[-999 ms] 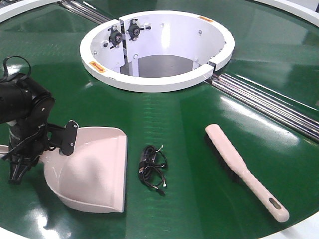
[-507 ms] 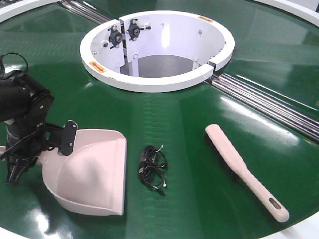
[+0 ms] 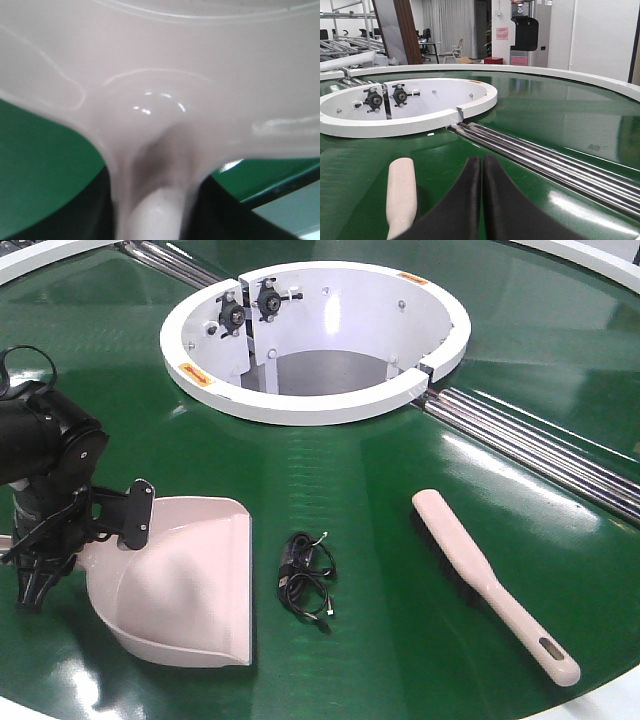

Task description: Clean and inspect green conveyor with broom and dustpan

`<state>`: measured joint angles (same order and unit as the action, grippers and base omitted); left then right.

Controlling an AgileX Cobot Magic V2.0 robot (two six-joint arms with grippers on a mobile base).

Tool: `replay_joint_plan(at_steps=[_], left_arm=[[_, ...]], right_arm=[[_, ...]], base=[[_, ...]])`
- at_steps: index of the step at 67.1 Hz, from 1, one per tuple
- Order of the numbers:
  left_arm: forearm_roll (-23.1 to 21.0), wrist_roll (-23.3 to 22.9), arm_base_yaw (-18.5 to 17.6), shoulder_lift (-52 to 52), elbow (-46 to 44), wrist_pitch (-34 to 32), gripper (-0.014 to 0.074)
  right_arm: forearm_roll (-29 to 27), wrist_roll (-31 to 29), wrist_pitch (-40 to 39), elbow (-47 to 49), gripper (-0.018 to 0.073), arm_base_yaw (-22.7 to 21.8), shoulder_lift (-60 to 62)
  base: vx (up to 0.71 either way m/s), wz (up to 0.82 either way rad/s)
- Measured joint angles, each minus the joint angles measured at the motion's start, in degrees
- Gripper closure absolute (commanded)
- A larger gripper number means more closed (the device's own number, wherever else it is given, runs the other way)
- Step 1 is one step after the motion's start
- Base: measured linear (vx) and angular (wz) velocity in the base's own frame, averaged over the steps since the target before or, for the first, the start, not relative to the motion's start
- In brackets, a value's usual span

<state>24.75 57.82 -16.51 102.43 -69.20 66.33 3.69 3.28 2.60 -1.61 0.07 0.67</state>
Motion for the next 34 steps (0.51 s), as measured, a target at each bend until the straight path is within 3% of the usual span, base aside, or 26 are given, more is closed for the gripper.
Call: replay_joint_plan(at_steps=[34], left_arm=[[-0.05,0.00,0.00,0.00,0.00,0.00,0.0604]], right_arm=[[0.00,0.00,0.00,0.00,0.0568,0.00,0.00]], base=[[0.00,0.00]])
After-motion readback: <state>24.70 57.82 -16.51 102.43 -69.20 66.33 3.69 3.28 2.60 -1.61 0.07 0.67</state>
